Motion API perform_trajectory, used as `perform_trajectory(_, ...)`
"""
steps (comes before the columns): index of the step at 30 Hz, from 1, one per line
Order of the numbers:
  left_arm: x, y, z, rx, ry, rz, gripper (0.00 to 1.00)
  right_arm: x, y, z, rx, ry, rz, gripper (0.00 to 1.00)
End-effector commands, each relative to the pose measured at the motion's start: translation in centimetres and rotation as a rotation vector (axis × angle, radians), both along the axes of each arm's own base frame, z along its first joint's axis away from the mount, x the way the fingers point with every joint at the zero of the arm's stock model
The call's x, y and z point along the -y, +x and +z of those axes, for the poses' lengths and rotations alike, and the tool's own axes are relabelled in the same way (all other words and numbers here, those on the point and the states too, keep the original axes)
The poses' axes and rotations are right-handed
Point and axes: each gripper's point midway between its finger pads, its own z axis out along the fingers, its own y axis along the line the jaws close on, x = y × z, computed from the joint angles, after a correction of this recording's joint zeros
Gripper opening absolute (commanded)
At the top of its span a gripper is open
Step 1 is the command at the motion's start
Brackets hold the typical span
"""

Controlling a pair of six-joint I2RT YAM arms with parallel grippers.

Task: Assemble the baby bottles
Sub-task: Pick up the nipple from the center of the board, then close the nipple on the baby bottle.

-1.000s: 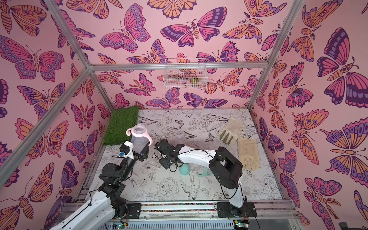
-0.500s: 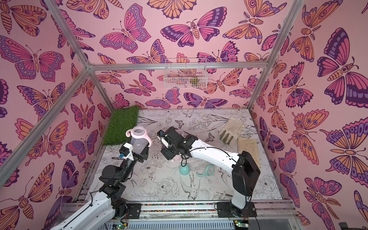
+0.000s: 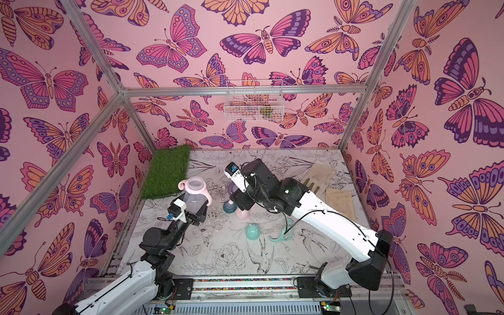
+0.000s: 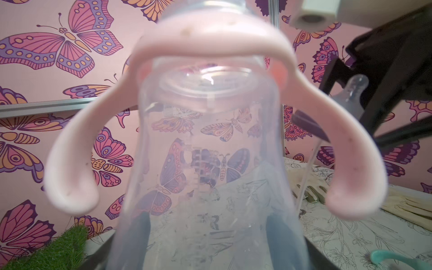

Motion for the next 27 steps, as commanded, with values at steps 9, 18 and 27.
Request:
perform_trajectory(9,3.4,-1.3,-0.6,-0.008,0.018,-0.229,0.00,2.0,-0.3,9.1,0.176,0.033,0.027,0.47)
perform_trajectory(18,4.7,-0.9,-2.0,-0.057,0.036,-0.293,0.00,0.3,-1.0,13.4,0.207,0.131,0.101,0.45)
perform_trajectory(27,6.5,-1.8,-2.1,-0.084,0.043,-0.432,0.00,-2.1,-1.8,14.5,0.203,0.161,0.183,0.44)
